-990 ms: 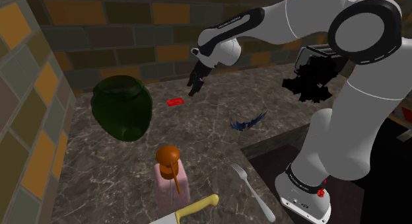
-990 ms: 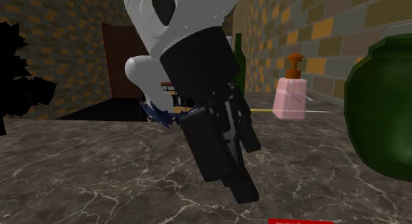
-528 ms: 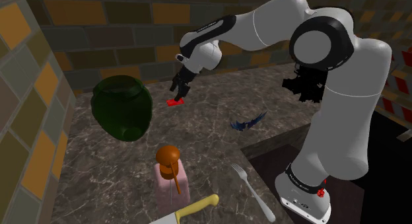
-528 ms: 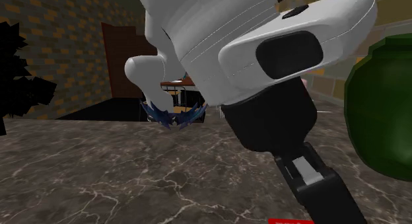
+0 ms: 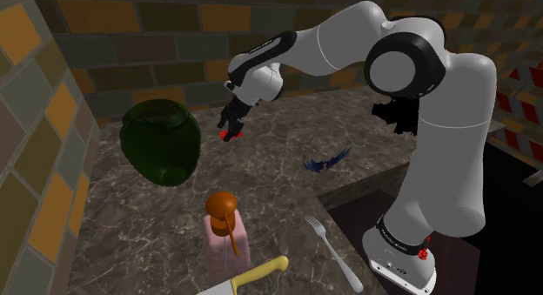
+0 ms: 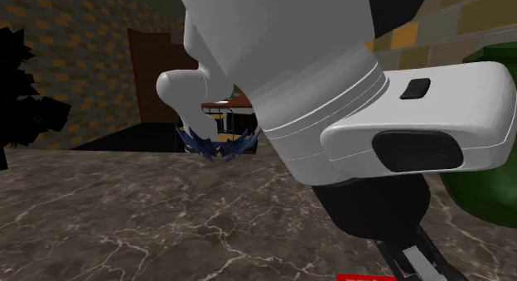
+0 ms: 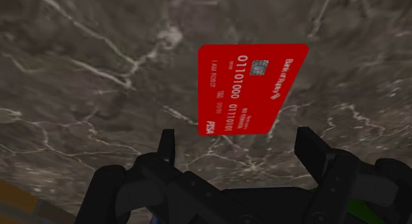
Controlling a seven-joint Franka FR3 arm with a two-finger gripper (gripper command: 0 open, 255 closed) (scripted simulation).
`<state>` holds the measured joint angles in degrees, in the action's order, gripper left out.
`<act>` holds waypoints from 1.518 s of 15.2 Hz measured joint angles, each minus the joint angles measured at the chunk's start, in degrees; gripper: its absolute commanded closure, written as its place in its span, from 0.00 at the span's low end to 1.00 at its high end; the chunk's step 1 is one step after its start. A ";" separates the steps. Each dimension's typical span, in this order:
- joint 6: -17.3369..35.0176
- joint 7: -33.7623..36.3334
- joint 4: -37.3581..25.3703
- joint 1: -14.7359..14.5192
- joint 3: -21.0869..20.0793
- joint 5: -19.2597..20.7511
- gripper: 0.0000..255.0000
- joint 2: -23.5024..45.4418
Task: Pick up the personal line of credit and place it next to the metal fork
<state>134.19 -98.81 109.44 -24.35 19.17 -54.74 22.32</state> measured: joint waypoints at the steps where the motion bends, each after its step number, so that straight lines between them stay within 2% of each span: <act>1: 0.10 -0.01 -0.11 -0.03 -0.08 -0.11 0.00 0.19; 6: 0.21 -0.01 -0.25 -0.06 -0.16 -0.24 0.00 0.39; 7: 0.21 -0.01 -0.25 -0.06 -0.16 -0.24 1.00 0.39; 17: 0.30 -0.06 -0.15 -0.07 -0.06 -0.25 1.00 -0.17; 23: -1.53 2.79 -0.78 -0.63 0.77 2.34 1.00 -1.84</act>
<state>132.66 -96.02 108.66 -24.99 19.94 -52.40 20.48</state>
